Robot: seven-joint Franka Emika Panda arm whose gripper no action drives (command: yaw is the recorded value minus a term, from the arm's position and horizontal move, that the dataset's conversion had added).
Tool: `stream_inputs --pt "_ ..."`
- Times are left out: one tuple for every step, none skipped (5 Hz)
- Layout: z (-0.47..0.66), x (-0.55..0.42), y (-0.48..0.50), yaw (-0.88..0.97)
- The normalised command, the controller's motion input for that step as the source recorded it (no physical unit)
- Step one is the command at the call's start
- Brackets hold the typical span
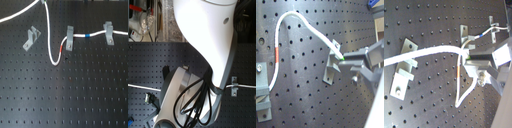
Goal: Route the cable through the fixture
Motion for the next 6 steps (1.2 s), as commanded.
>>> stream_inputs --pt "0.11 -0.038 0.058 0.0" --pt "0.33 -0.151 0.036 -0.15" --pt "0.41 -0.221 0.341 -0.39" --pt "0.4 -0.303 0.348 -0.43" --pt "0.32 -0.315 0.337 -0.41" --pt "0.3 -0.27 0.237 -0.43"
